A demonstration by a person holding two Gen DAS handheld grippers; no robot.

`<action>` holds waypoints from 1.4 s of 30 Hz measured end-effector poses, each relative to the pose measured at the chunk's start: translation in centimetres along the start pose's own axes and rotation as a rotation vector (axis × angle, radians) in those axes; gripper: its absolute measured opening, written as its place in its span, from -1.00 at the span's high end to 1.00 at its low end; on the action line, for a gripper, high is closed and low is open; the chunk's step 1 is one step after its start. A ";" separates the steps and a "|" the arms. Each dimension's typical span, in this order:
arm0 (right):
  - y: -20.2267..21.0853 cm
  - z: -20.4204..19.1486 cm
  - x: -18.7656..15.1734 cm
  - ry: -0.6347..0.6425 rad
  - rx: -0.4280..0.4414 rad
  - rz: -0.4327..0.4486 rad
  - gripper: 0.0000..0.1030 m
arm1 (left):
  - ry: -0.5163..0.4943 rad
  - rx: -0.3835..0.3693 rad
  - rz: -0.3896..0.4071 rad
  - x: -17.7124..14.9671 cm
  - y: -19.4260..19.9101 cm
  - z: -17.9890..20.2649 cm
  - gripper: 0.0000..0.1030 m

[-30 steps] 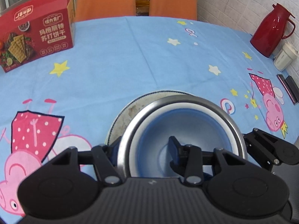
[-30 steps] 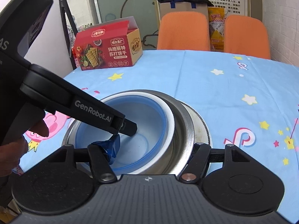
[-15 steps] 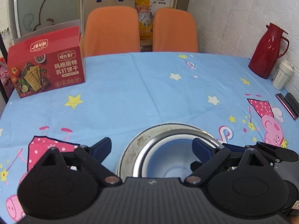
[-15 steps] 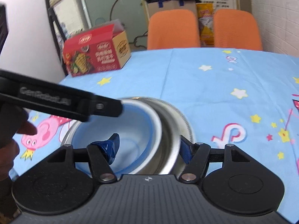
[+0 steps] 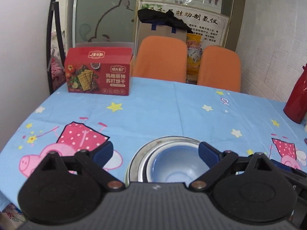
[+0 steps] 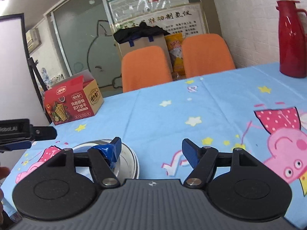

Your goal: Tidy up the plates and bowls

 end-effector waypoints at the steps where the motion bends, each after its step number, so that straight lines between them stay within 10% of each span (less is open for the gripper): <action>1: 0.6 0.3 -0.3 -0.011 0.004 0.001 -0.09 | -0.015 0.019 0.007 -0.8 0.5 0.5 -0.85; 20: 7.4 0.4 -10.9 0.003 -0.090 0.021 -0.17 | -0.104 0.007 -0.087 -15.4 2.2 3.9 -0.88; 42: 10.7 -1.2 -14.1 0.051 -0.089 0.065 -0.23 | -0.125 -0.013 -0.046 -18.5 5.1 4.5 -0.88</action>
Point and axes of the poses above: each gripper's, at about its wrist camera, not at the fingertips, and y roughly against the way its jaws point, z to its right, x to its top, the point moved 2 cm from there along -y, roughly the way its jaws point, and after that the axes turned 13 degrees about -z, right-handed, at the moved point
